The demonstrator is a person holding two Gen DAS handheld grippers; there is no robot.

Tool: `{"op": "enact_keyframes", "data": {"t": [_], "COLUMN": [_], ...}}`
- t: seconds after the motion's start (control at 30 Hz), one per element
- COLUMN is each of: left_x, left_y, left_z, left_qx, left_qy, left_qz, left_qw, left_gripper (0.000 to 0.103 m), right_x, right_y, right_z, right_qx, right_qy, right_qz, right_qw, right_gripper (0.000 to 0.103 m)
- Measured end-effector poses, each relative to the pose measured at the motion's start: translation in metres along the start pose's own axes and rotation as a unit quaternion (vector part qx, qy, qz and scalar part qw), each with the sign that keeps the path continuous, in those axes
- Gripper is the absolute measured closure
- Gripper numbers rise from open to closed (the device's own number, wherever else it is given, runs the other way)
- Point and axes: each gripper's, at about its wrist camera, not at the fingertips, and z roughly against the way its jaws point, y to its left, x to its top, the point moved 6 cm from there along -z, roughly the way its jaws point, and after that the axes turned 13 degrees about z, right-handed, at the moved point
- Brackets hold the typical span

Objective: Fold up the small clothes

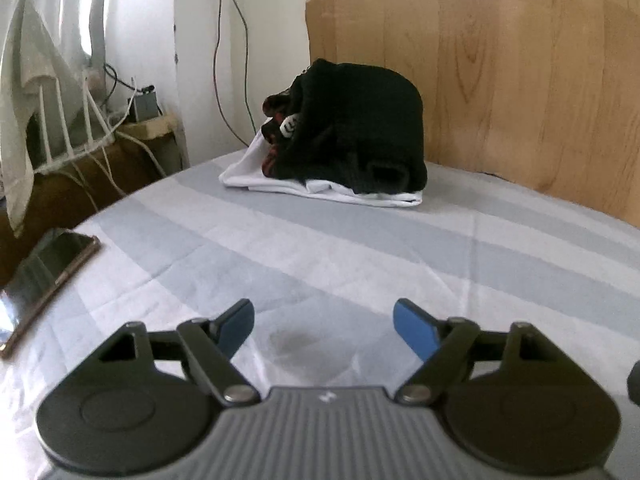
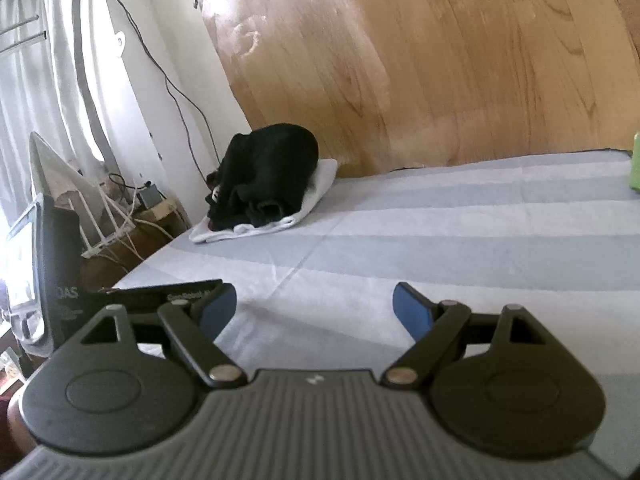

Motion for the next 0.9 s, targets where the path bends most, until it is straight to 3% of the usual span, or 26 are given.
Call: {"op": "enact_keyframes", "data": {"t": [0.4,0.9], "left_x": [0.0000,0.0009], "left_y": [0.0013,-0.0011], "left_z": [0.0008,0.0090], "left_qx": [0.010,-0.005], "left_qy": [-0.009,-0.029], "left_qz": [0.001,0.000], "left_qw": [0.9999,0.9996], "left_gripper": [0.022,0.000], "right_x": [-0.0022,-0.0027], "right_y": [0.0033,0.0044], "right_z": [0.0006,-0.0015], "right_qx": [0.009,0.007], "right_qy": [-0.002,0.002], "right_qz": [0.007,-0.001], "right_qw": [1.000,1.000], "right_gripper": [0.015,0.015]}}
